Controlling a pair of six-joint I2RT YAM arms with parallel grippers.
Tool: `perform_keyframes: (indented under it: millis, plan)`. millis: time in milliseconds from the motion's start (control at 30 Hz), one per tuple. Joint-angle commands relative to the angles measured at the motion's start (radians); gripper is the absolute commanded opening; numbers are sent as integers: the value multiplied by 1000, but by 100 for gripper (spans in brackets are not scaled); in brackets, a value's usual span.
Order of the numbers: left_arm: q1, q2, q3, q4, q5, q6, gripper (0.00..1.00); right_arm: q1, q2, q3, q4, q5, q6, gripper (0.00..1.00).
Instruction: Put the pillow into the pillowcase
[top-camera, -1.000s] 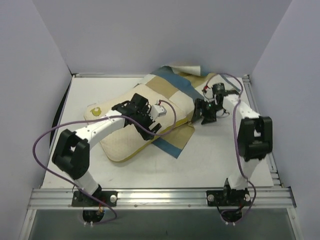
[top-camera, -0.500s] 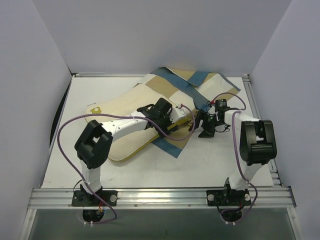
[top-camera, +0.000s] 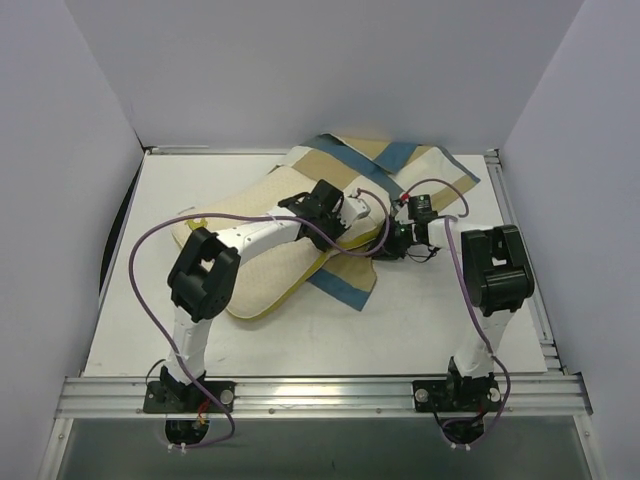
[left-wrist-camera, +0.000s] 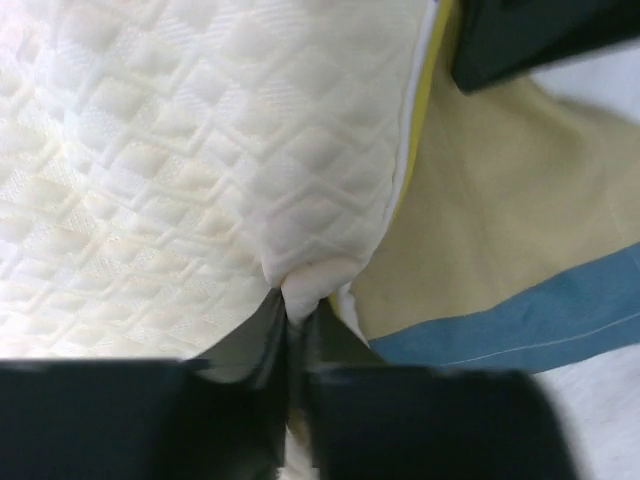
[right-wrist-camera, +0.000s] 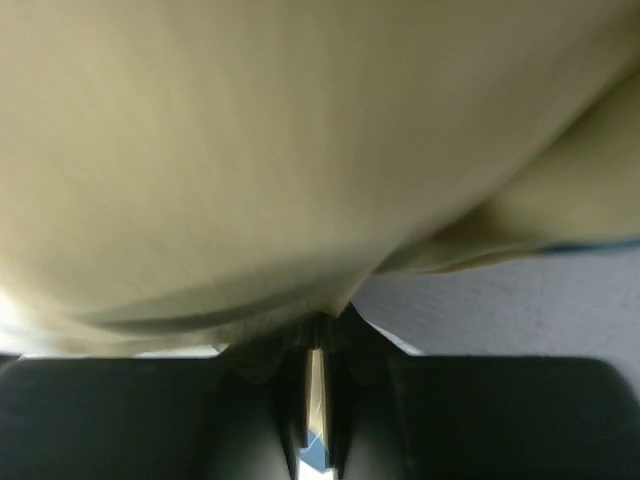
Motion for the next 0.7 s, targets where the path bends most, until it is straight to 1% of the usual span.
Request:
perform_keyframes:
  millis: [0,33,100,133,233,267,333,400,500,600,667]
  plan:
    - [8,97,145,-10,122,-137,0,15,22,-42,-115,-16,-33,3]
    - [19,116,174,-13,148,-220,0,19,-15,-42,-127,-39,-41,0]
    - [42,148,247,-4,170,-333,0,44,-50,-41,-174,-97,-81,0]
    - [54,151,262,11,176,-446,0,59,-72,-39,-199,-108,-99,0]
    - [105,138,298,82,133,-622,0,108,-174,-54,-276,-131,-173,0]
    - [122,130,302,117,93,-656,0,119,-191,-73,-293,-140,-188,0]
    - [140,108,312,152,73,-737,0,143,-222,-85,-356,-160,-255,0]
    - [152,113,341,163,70,-769,0,156,-228,-104,-424,-165,-309,0]
    - [145,119,377,159,67,-803,0,160,-210,-114,-480,-154,-385,0]
    - [130,118,340,166,64,-840,0,160,-181,-93,-488,-176,-399,0]
    - [114,116,305,175,50,-862,0,159,-171,-46,-486,-173,-395,0]
